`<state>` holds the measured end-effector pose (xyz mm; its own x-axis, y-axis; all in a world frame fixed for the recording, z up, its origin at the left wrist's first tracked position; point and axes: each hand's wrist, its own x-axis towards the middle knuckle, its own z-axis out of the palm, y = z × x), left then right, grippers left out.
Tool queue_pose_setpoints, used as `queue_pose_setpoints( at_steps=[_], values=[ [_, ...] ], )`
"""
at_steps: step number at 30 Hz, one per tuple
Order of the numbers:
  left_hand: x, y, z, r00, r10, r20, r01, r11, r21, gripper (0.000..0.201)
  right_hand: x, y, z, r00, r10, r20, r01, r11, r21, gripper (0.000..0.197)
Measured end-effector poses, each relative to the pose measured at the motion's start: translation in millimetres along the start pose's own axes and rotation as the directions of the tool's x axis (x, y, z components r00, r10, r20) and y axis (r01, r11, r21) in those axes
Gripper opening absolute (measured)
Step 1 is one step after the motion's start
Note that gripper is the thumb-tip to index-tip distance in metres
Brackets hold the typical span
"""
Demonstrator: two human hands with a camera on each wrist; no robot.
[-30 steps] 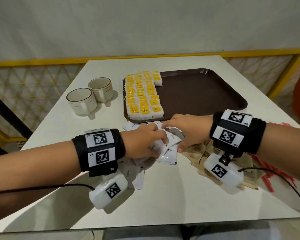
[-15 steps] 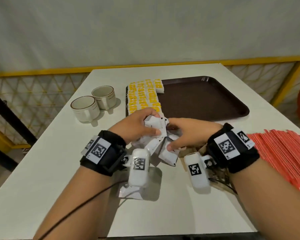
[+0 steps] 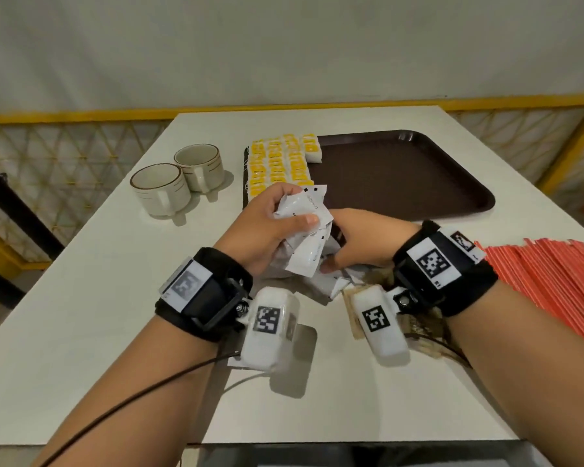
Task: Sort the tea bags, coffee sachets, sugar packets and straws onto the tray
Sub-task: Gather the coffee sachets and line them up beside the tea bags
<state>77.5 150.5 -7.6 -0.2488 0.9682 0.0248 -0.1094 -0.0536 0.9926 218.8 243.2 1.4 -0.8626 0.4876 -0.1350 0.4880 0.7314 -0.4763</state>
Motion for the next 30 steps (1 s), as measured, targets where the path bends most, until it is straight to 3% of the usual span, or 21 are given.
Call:
queue_pose_setpoints(
  at_steps=[3, 6, 11, 18, 22, 23, 24, 25, 26, 27, 28, 30],
  values=[
    [-1, 2, -7, 1.0, 0.015, -0.026, -0.018, 0.993, -0.119, 0.031, -5, 10, -9, 0.997, 0.027, -0.067, -0.026, 0.999, 0.021, 0.05],
    [-1, 4, -11, 0.999, 0.039, -0.032, -0.044, 0.986, -0.161, 0.031, -19, 17, -12, 0.997, 0.069, -0.03, -0.065, 0.992, 0.106, 0.054],
    [-2, 8, -7, 0.999, 0.045, -0.023, -0.049, 0.972, -0.231, 0.033, -20, 13, -6, 0.995, 0.097, 0.016, -0.095, 0.99, -0.105, 0.065],
    [-3, 11, -6, 0.998, 0.04, -0.042, -0.05, 0.955, -0.291, 0.048, -20, 18, -8, 0.987, 0.158, -0.018, -0.159, 0.984, -0.077, 0.034],
    [-2, 10, -7, 0.997, 0.042, -0.069, -0.061, 0.949, -0.31, 0.04, -24, 20, -21, 0.986, 0.138, -0.092, -0.135, 0.99, 0.033, 0.017],
    [-2, 10, -8, 0.995, 0.051, -0.082, -0.074, 0.946, -0.316, 0.038, -25, 20, -25, 0.98, 0.15, -0.128, -0.134, 0.983, 0.126, 0.016],
    [-2, 10, -8, 0.993, 0.06, -0.1, -0.09, 0.943, -0.322, 0.036, -25, 19, -29, 0.971, 0.176, -0.161, -0.116, 0.938, 0.326, 0.018],
    [-1, 12, -7, 0.99, 0.071, -0.119, -0.106, 0.938, -0.329, 0.034, -23, 15, -32, 0.964, 0.2, -0.174, -0.058, 0.8, 0.598, 0.021],
    [0, 14, -6, 0.988, 0.08, -0.134, -0.122, 0.932, -0.341, 0.032, -19, 11, -36, 0.967, 0.196, -0.165, 0.03, 0.553, 0.833, 0.022],
    [3, 17, -4, 0.986, 0.086, -0.143, -0.132, 0.924, -0.359, 0.03, -14, 7, -39, 0.969, 0.181, -0.168, 0.108, 0.303, 0.947, 0.023],
    [6, 21, 0, 0.986, 0.092, -0.142, -0.139, 0.916, -0.376, 0.029, -7, 4, -41, 0.966, 0.186, -0.179, 0.161, 0.109, 0.981, 0.024],
    [17, 32, 7, 0.983, 0.113, -0.143, -0.16, 0.909, -0.385, 0.027, 7, -3, -45, 0.952, 0.242, -0.188, 0.224, -0.132, 0.966, 0.033]
  ],
)
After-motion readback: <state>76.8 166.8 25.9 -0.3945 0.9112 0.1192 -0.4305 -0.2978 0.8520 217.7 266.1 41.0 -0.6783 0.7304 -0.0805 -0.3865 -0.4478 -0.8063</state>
